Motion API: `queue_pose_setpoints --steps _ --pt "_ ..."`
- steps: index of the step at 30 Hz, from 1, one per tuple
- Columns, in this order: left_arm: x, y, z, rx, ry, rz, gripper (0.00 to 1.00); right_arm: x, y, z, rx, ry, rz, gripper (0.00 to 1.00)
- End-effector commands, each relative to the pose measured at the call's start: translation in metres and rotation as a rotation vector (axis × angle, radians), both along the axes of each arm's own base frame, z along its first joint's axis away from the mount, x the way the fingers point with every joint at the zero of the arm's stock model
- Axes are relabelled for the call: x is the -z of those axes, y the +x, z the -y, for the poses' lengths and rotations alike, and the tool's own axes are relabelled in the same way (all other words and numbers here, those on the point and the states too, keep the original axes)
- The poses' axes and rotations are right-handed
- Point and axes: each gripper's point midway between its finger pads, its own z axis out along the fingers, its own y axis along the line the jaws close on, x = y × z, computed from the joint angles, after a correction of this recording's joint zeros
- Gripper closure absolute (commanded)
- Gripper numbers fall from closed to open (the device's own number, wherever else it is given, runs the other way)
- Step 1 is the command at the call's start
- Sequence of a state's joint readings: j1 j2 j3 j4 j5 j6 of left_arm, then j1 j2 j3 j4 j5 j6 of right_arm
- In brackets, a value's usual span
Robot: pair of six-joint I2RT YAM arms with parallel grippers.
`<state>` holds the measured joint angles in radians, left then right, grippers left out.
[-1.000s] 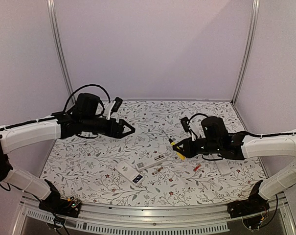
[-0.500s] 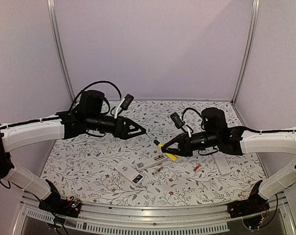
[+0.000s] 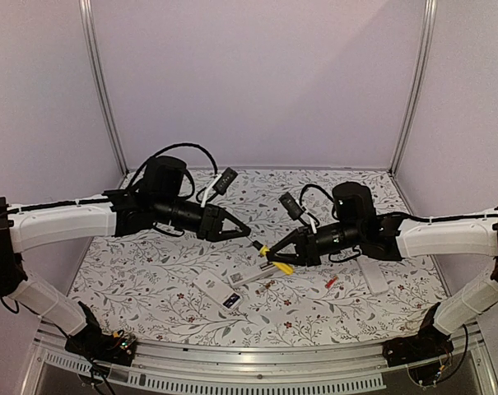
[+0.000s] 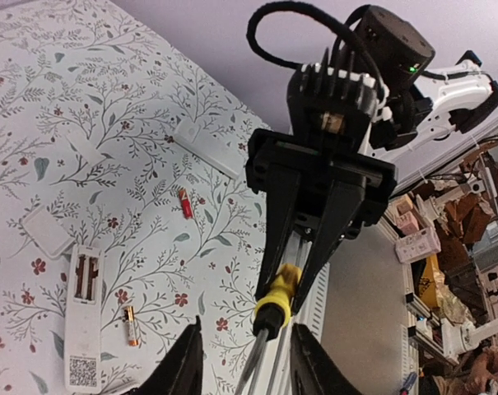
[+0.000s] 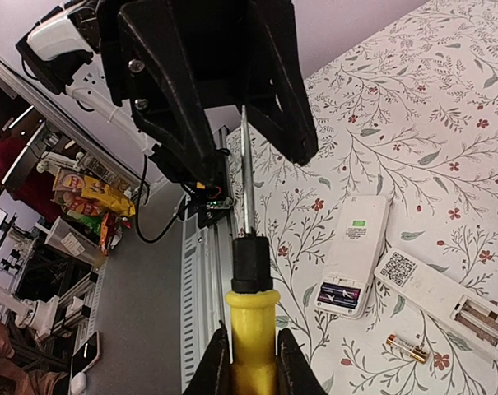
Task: Unload the batteries from the remote control
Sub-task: Pass from the right arm to the left
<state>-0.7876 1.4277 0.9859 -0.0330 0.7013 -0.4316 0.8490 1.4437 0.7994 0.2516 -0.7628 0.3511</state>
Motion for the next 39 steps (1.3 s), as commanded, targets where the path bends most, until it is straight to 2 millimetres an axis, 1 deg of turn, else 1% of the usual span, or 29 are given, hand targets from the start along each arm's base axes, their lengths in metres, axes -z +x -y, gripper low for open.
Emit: queue_pose_setpoints --steps 1,3,4,11,13,14,15,16,18,19,21,23,25,28,31,35,39 --pt "-0.002 -0.004 0.004 0.016 -0.011 0.002 0.69 -0.014 0.001 -0.006 -0.014 0.039 0.026 1.0" --pt "0.0 -0.005 0.003 0.013 -0.009 -0.007 0.73 -0.013 0.0 -0.006 -0.015 0.039 0.026 1.0" --pt "-0.005 -0.004 0.004 0.015 -0.028 0.008 0.75 -0.013 0.001 -0.005 -0.014 0.04 0.027 1.0" --pt "-0.002 -0.009 -0.001 0.009 -0.029 -0.012 0.99 -0.013 0.003 -0.004 0.004 0.051 0.035 1.0" --pt "-0.003 -0.01 -0.003 -0.001 -0.034 -0.012 1.0 -0.014 0.004 -0.003 0.01 0.055 0.035 1.0" --pt "-0.005 -0.011 -0.005 -0.007 -0.04 -0.012 1.0 -0.015 0.006 -0.003 0.015 0.059 0.036 0.97" --pt "-0.007 -0.011 -0.006 -0.014 -0.05 -0.01 1.0 -0.016 0.006 -0.004 0.018 0.063 0.036 0.92" --pt "-0.009 -0.01 -0.007 -0.025 -0.062 -0.009 1.0 -0.016 0.008 -0.003 0.023 0.069 0.037 0.82" --pt "-0.016 -0.008 -0.009 -0.055 -0.088 -0.001 1.0 -0.02 0.012 -0.001 0.048 0.087 0.04 0.49" --pt "-0.018 -0.004 -0.011 -0.082 -0.097 0.004 1.0 -0.021 0.015 0.0 0.064 0.098 0.039 0.38" --pt "-0.026 0.003 -0.015 -0.133 -0.126 0.014 1.0 -0.029 0.021 0.005 0.104 0.145 0.034 0.25" --pt "-0.038 0.009 -0.019 -0.185 -0.178 0.024 1.0 -0.039 0.026 0.009 0.153 0.2 0.032 0.16" --pt "-0.05 0.015 -0.026 -0.241 -0.244 0.036 1.0 -0.051 0.03 0.013 0.201 0.265 0.028 0.12" --pt "-0.071 0.019 -0.037 -0.296 -0.345 0.06 1.0 -0.057 0.034 0.019 0.254 0.337 -0.009 0.1" --pt "-0.082 0.021 -0.046 -0.33 -0.4 0.07 1.0 -0.064 0.03 0.022 0.241 0.399 -0.039 0.1" --pt "-0.086 0.019 -0.053 -0.331 -0.44 0.065 1.0 -0.064 0.029 0.014 0.201 0.409 -0.07 0.11" --pt "-0.084 0.017 -0.052 -0.31 -0.439 0.04 1.0 -0.067 0.025 0.009 0.164 0.432 -0.082 0.18"
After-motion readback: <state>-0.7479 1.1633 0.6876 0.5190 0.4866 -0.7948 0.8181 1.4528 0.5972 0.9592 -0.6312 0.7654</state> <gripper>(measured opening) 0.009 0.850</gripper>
